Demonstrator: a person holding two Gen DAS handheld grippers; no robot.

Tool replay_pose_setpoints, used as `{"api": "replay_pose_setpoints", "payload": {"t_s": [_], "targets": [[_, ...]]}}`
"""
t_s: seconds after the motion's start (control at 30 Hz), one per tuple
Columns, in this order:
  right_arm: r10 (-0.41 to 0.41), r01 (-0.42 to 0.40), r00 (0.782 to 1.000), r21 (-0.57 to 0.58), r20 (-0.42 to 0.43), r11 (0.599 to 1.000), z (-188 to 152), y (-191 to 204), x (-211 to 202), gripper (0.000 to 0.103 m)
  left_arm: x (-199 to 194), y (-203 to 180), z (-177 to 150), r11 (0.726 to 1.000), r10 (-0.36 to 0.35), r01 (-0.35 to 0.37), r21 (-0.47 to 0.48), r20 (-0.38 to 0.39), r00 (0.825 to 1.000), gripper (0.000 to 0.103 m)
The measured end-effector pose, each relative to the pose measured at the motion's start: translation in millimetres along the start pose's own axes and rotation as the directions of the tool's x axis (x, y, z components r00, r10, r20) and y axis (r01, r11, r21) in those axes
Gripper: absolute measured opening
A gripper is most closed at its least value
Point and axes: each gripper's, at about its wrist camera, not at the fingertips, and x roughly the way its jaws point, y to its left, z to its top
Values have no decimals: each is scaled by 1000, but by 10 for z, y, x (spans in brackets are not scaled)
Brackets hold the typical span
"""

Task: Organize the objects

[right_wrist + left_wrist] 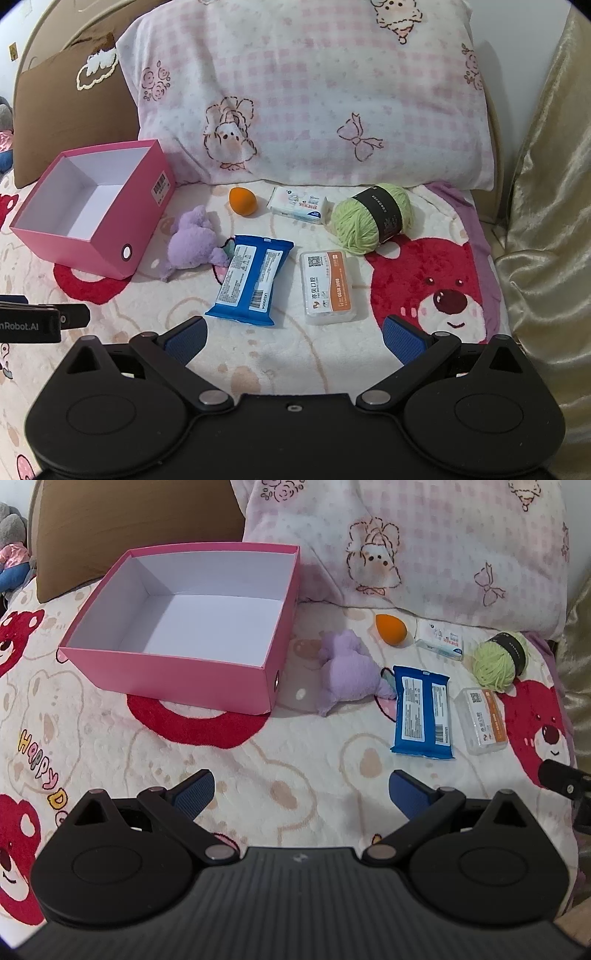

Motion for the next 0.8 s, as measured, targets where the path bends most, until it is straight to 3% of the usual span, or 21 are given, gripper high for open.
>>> {"api": "replay_pose_setpoints", "payload": {"t_s": [0.3, 0.8], "targets": [[-6, 6, 1000, -4, 6, 1000, -17, -2, -9, 102, 110, -8, -22, 1000, -9, 9, 15, -37, 999, 102], [-19, 19, 1000, -1, 17, 1000, -1, -25, -58, 102, -22, -72, -56, 998, 22, -25, 61, 50, 999, 102]]}}
